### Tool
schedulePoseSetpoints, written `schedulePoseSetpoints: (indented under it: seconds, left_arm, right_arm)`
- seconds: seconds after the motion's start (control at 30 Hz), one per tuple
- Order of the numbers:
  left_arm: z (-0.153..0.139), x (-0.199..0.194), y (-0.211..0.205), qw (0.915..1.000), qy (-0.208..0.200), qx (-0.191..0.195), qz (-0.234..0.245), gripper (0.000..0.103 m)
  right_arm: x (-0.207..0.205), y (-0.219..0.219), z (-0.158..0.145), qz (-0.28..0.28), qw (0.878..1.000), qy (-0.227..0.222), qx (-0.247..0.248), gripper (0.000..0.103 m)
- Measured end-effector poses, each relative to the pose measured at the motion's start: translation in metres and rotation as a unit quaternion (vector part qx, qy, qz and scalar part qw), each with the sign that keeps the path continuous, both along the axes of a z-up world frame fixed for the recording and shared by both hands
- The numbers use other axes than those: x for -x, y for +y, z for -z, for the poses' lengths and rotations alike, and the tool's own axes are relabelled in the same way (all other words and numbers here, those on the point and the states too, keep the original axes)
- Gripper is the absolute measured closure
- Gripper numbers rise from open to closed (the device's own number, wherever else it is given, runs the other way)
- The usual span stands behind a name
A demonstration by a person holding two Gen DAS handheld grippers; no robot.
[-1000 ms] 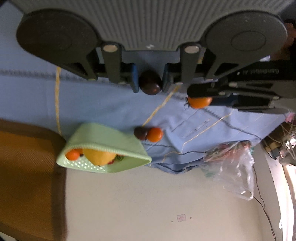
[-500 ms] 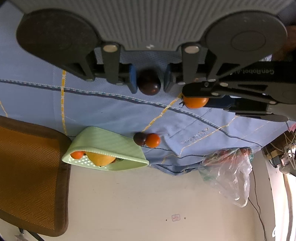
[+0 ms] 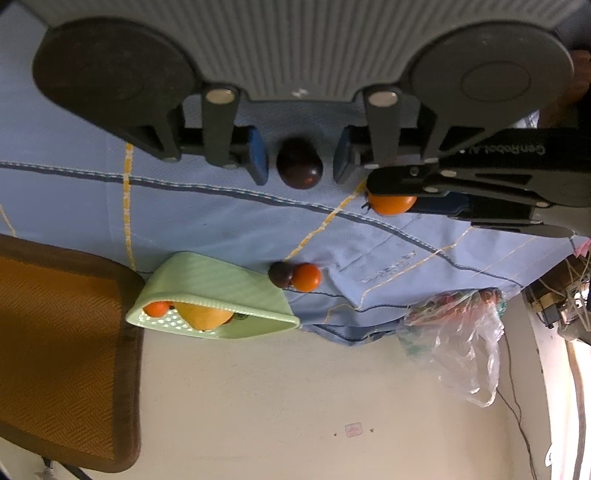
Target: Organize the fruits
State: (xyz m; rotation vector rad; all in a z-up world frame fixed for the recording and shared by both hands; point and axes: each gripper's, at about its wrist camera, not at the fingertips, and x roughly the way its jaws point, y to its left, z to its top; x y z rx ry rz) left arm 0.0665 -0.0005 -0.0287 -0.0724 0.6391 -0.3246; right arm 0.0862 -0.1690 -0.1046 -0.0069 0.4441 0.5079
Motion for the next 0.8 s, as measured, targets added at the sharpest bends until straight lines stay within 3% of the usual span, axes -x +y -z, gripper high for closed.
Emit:
schedulePoseSetpoints:
  seconds: [0.8]
  left_arm:
    - [0.0003,-0.0011,0.0024,1.0,0.001,0.004,-0.006,0.063]
  right_arm:
    - [-0.0009,0.0006,-0.0004,0.003,1.0,0.001,0.007,0.058]
